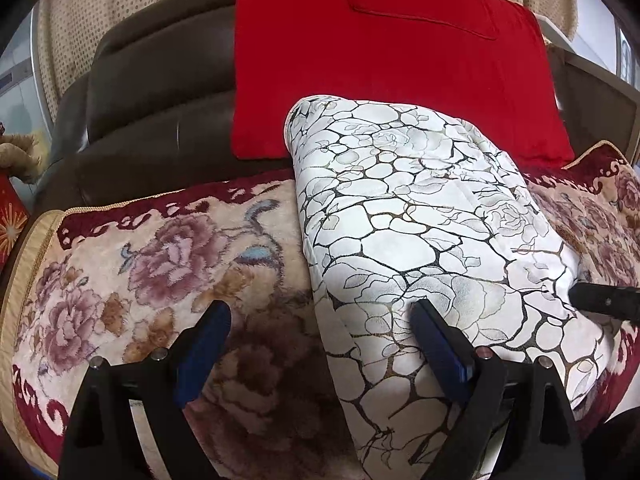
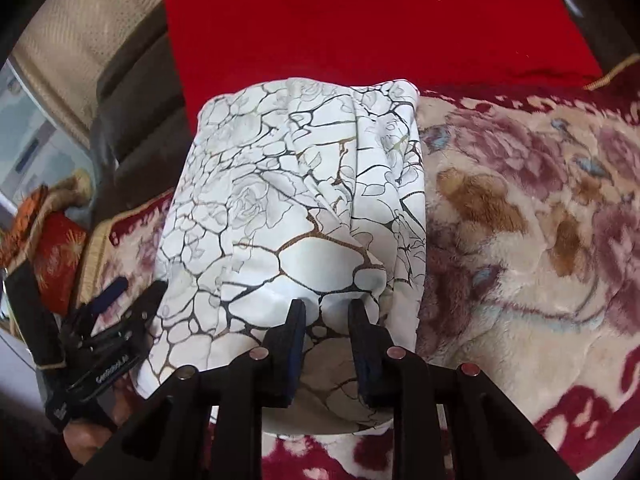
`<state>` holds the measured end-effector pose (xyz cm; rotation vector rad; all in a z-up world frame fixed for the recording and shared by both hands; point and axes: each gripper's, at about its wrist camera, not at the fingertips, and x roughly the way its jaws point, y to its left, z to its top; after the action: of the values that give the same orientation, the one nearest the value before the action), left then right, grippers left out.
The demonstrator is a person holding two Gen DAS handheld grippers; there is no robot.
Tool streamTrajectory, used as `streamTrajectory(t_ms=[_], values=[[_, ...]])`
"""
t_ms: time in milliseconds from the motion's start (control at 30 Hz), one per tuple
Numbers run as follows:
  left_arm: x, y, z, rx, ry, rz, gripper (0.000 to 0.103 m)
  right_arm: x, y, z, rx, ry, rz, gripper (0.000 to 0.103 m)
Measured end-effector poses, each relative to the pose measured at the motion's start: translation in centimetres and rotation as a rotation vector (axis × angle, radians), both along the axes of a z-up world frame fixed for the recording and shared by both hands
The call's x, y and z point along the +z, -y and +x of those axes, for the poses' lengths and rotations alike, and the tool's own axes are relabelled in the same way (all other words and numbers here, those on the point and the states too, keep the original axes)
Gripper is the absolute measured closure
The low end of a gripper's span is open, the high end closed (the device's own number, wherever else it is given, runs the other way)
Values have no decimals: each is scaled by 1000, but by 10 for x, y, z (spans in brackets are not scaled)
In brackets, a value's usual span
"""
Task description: Fold large clothes
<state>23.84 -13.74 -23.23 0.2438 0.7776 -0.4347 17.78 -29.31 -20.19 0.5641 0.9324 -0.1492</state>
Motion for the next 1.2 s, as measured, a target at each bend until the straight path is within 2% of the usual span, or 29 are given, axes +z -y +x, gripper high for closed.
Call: streamTrajectory(t_ms=[133,300,333,400,500,600,733,867,967,1033,1100,1200], values=[[1,1,1,5,-6,-7,11,25,3,4,-2,26,25,75],[1,3,1,4,-6,-6,11,46,3,30,-5,59,-14,73],[1,3,1,2,-7,-7,11,44,2,35,-7,53,-25,70],[1,4,1,-1,-9,-7,11,29,0,48,-14,-5,-37,47],[-1,4,3,-3,-13,-4,11,-1,-2,61,-15,-77,-54,42],[0,3,4,-3,-15,-8,11,-4,1,56,-34,-37,-25,42],[0,3,5,-2,-18,-13,11,11,10,50,-62,6,24,42],[0,4,5,-3,-20,-14,11,25,16,50,-88,65,15,43],[-1,4,7,2,-25,-17,9,15,18,57,-88,37,10,44],[-2,5,9,2,-35,-21,8,-7,21,64,-81,-27,39,44],[-2,5,10,6,-38,-27,8,-16,24,63,-85,-17,61,44],[-2,5,10,6,-33,-24,8,-9,26,60,-88,-5,71,44]])
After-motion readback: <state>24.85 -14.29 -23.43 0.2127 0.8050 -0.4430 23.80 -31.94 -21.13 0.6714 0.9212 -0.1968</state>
